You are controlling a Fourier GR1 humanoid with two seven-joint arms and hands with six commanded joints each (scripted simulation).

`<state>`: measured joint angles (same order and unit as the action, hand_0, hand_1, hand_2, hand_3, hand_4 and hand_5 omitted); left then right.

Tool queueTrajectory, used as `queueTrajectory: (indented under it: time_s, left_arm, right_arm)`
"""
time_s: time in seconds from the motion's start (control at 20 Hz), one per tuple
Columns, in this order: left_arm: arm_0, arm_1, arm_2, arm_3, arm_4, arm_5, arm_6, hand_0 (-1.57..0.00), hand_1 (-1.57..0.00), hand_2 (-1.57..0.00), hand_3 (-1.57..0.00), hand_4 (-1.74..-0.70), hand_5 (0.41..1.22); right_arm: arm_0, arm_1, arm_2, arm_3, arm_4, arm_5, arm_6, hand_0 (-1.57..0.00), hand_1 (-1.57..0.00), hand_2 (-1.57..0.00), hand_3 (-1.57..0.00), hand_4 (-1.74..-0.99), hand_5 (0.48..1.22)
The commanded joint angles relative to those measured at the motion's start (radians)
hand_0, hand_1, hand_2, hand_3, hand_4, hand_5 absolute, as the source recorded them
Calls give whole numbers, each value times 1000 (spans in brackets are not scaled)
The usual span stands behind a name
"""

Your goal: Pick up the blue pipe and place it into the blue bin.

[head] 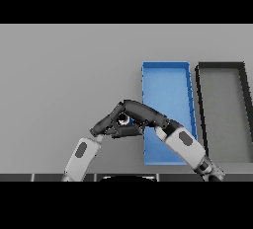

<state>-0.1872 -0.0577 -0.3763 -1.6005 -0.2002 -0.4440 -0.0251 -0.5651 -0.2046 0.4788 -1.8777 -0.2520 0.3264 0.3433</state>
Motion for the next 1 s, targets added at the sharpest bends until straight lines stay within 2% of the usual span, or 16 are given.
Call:
queueTrajectory:
  time_s: [0.0,0.1,0.2,0.25,0.4,0.55,0.6,0.7,0.8,0.85,0.9,0.95]
  left_arm:
    - [1,-10,-3,0,-13,-14,21,-598,-549,-529,-477,-1206,1221]
    - [14,-2,11,-14,-37,-35,23,-383,-351,-338,-305,-1085,1029]
    - [-1,-21,31,-4,-30,-25,88,-244,-224,-216,-195,-1017,848]
    - [-5,-31,28,-3,-26,-25,92,-195,-179,-173,-156,-996,770]
    - [19,-34,40,-6,-2,-29,113,-100,-91,-88,-79,-969,603]
    - [16,-35,32,5,-38,-4,96,-50,-46,-45,-40,-947,513]
    - [33,-33,25,-1,-43,-1,90,-40,-37,-35,-32,-938,495]
    - [24,-29,33,6,-46,2,106,-25,-23,-22,-20,-922,482]
    - [17,-27,37,19,-41,-7,102,-16,-14,-14,-12,-913,470]
    - [16,-29,32,19,-42,-11,102,-12,-11,-11,-10,-909,464]
    - [16,-28,33,14,-39,-12,105,-10,-9,-9,-8,-908,456]
    - [26,-27,27,7,-41,-12,103,-8,-7,-7,-6,-907,450]
  right_arm:
    - [13,4,1,-3,2,2,3,-1565,-1565,-1565,-1559,-1738,1211]
    - [12,17,0,-6,16,4,16,-1567,-1567,-1567,-1563,-1739,1214]
    - [25,19,-3,-9,39,11,15,-1568,-1568,-1569,-1566,-1740,1217]
    - [23,31,-4,0,52,15,31,-1569,-1569,-1569,-1567,-1740,1218]
    - [25,52,-24,-9,50,34,47,-1570,-1570,-1570,-1569,-1740,1219]
    - [58,86,-38,-13,40,51,49,-1570,-1570,-1570,-1570,-1741,1220]
    - [58,99,-56,-18,1,56,58,-1571,-1571,-1571,-1570,-1741,1220]
    - [20,126,-97,-21,-62,41,111,-1571,-1571,-1571,-1570,-1741,1221]
    - [-22,148,-147,-31,-145,7,188,-1571,-1571,-1571,-1571,-1741,1221]
    - [-53,148,-165,-45,-180,-1,232,-1571,-1571,-1571,-1571,-1741,1221]
    - [-104,149,-206,-34,-225,-15,249,-1571,-1571,-1571,-1571,-1741,1221]
    - [-152,125,-230,-13,-264,-32,266,-1571,-1571,-1571,-1571,-1741,1221]
